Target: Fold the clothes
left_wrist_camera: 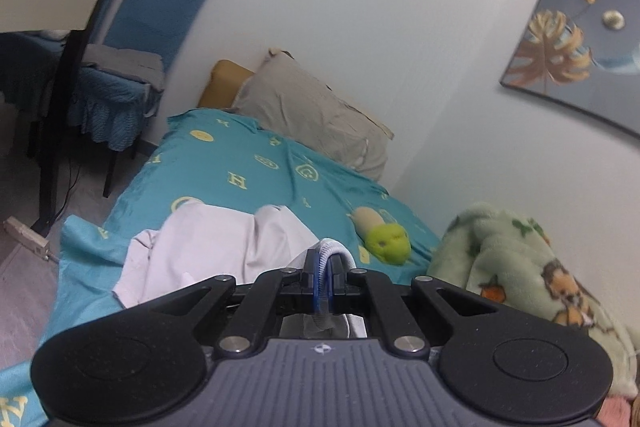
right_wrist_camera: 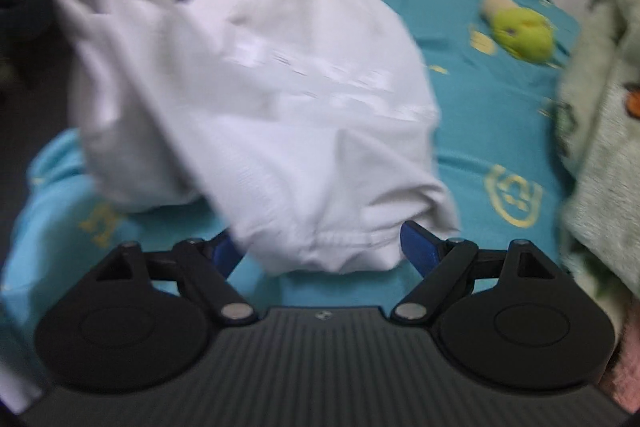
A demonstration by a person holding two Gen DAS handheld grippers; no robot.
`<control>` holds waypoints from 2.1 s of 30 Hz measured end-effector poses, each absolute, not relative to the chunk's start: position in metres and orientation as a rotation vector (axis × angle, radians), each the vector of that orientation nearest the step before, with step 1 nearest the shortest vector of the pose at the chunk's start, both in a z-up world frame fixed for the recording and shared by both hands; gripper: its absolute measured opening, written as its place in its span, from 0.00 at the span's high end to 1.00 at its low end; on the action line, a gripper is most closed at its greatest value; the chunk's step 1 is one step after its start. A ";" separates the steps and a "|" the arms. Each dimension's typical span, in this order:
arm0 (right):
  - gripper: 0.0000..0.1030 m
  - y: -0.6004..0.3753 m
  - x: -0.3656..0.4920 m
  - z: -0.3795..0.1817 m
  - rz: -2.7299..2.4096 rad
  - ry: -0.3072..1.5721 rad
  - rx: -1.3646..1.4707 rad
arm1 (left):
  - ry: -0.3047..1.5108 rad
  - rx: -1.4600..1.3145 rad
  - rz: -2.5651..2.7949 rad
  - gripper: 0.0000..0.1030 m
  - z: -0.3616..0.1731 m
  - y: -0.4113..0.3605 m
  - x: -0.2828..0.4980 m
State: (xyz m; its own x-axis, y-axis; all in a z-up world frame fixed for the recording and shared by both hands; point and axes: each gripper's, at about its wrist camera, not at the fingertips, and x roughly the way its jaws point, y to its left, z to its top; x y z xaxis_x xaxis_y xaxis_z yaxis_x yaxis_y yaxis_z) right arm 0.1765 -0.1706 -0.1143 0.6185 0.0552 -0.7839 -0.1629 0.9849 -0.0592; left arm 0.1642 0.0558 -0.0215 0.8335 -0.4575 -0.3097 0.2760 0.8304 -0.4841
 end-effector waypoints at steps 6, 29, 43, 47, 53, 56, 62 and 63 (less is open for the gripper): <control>0.18 -0.161 0.164 -0.097 0.166 0.789 -0.103 | 0.405 -0.460 -0.420 0.96 -0.014 0.061 0.156; 0.86 -0.217 0.155 -0.064 -0.018 0.518 0.270 | 0.650 -0.107 -0.348 0.46 -0.068 -0.005 0.149; 0.85 -0.241 0.144 -0.053 -0.181 0.374 0.279 | 0.651 0.077 -0.120 0.25 -0.074 -0.007 0.146; 0.85 -0.245 0.149 -0.058 -0.233 0.415 0.230 | 0.395 -0.016 -0.022 0.20 -0.035 0.022 0.127; 0.85 -0.234 0.145 -0.056 -0.163 0.392 0.213 | 0.401 -0.089 -0.039 0.17 -0.027 0.031 0.129; 0.85 -0.231 0.144 -0.054 -0.135 0.386 0.219 | 0.516 -0.099 -0.074 0.18 -0.039 0.024 0.142; 0.84 -0.238 0.148 -0.059 -0.168 0.413 0.244 | 0.704 -0.005 -0.108 0.18 -0.073 0.011 0.163; 0.84 -0.240 0.150 -0.061 -0.177 0.422 0.246 | 0.729 0.029 -0.117 0.18 -0.080 0.008 0.164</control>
State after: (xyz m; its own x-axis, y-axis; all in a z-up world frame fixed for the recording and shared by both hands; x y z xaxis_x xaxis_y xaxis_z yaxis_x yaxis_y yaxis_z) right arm 0.1498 -0.2397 -0.0605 0.8978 -0.1188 -0.4242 0.2201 0.9551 0.1983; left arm 0.1641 0.0079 -0.0797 0.7396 -0.0967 -0.6660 0.1172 0.9930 -0.0141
